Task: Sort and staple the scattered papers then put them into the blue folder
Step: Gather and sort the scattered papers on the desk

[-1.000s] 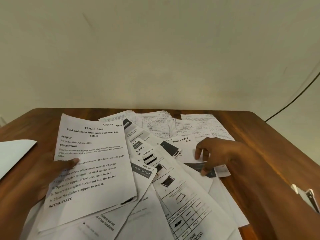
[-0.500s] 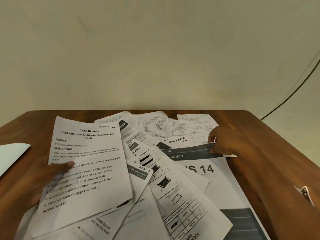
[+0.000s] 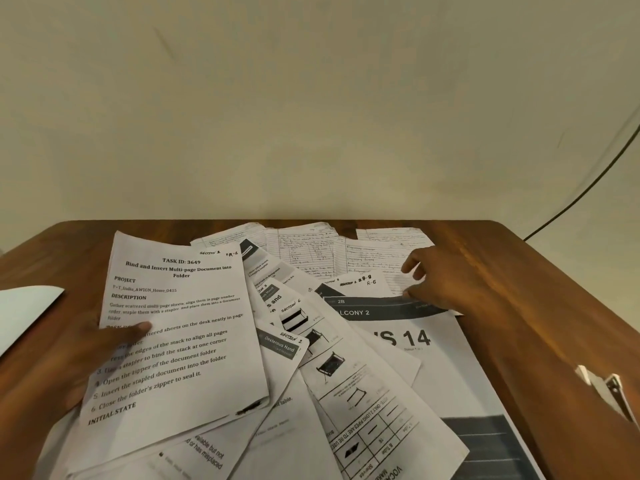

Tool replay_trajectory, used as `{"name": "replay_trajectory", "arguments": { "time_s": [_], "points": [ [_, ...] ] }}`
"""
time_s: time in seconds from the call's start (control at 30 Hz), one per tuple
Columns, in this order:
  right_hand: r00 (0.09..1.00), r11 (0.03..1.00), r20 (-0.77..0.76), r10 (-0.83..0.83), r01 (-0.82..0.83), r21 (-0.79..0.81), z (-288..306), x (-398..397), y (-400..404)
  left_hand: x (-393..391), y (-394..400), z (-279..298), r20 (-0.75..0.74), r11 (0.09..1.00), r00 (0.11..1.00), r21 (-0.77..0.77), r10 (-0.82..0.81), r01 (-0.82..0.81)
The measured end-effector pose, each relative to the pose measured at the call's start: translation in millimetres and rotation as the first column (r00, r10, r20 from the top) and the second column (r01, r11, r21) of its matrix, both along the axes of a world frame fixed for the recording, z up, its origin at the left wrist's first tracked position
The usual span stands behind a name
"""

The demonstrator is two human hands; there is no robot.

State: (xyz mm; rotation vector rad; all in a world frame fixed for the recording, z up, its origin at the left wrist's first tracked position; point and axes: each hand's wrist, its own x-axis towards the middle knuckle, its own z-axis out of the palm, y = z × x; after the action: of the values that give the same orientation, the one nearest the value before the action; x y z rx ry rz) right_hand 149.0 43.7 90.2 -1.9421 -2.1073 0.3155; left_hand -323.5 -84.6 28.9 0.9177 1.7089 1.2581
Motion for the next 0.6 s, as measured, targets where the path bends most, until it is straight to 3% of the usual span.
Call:
{"name": "replay_trajectory", "arguments": {
  "time_s": [0.1,0.23,0.33,0.6],
  "points": [
    [0.997,0.996,-0.064,0.037,-0.032,0.081,-10,-28,-8,-1,-1,6,-0.062,1.0,0.998,0.014,-0.005,0.006],
    [0.974,0.986,-0.186,0.129,-0.146,-0.079,-26,-65,-26,-2,-1,3,-0.06,1.0,0.998,0.01,-0.004,0.004],
    [0.976,0.982,-0.157,0.152,-0.166,-0.085,-39,-78,-32,-1,-1,5,-0.047,1.0,0.999,0.013,0.004,-0.004],
    [0.916,0.938,-0.266,0.299,-0.333,-0.094,-45,-97,-49,8,-7,14,-0.021,1.0,1.0,0.009,0.023,-0.023]
  ]
}}
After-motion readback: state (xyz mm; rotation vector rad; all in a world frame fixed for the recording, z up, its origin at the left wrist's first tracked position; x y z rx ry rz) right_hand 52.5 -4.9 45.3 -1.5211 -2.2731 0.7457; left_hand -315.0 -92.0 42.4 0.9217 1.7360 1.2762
